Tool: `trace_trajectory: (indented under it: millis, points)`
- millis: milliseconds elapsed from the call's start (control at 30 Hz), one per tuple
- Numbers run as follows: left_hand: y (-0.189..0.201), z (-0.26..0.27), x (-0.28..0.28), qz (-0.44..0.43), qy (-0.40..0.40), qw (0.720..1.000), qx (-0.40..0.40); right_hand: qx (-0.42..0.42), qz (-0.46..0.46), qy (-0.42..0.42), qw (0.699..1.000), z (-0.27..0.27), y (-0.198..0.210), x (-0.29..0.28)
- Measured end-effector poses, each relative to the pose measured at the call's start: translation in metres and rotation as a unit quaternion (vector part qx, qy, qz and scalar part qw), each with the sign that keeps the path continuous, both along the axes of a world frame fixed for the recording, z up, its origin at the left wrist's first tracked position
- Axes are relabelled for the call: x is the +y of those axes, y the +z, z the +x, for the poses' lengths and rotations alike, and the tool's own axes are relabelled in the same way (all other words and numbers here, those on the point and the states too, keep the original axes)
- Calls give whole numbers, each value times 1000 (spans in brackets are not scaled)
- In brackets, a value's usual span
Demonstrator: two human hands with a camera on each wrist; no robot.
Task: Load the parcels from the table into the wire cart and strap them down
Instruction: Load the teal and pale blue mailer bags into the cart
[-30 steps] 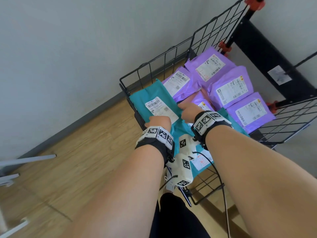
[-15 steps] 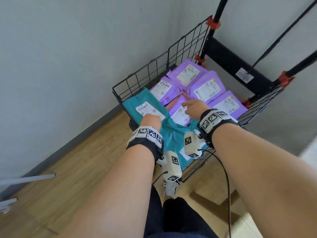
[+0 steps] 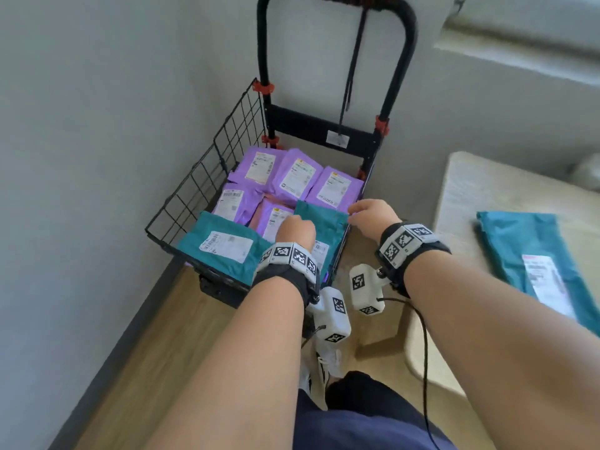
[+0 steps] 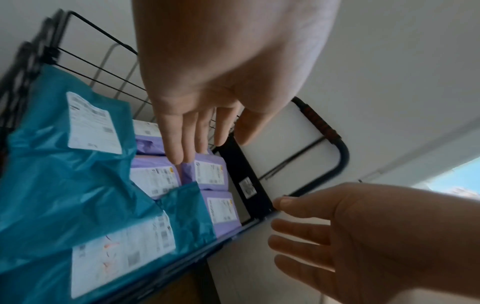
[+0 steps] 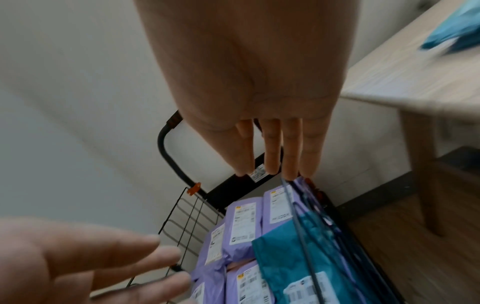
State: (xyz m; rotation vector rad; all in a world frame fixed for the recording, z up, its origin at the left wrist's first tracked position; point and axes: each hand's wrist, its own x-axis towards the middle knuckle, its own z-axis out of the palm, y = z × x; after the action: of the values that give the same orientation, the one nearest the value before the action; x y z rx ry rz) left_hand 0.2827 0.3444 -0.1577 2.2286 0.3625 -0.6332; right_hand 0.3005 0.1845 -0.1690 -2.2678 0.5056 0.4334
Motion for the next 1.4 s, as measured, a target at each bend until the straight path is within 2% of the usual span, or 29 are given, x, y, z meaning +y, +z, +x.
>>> trace_trajectory:
  millis: [133,333,533,733,900,1033,1233,1400]
  points:
    - [3,-12,-44,-22,-57,998,-9,-25,17,-89,996,-40,0,-39]
    - [16,-30,-112,-5,-129,991,-17,-49,20,-195,979,-77,10,-106]
    - [16,-47,-195,2,-203,979,-10,-44,6,-259,965,-121,9,-182]
    - [-2,-85,-294,-3,-228,974,15,-17,-24,-278,960,-167,-1,-280]
    - [-18,-121,-366,-20,-194,980,43,26,-26,-292,956,-195,-14,-354]
    - [-29,-135,-399,-4,-139,988,70,60,-30,-277,958,-205,-23,-390]
    - [-46,-142,-412,-3,-45,995,94,94,-41,-219,970,-205,-35,-405]
    - [-66,-141,-412,-47,5,991,123,97,-45,-190,976,-199,-37,-404]
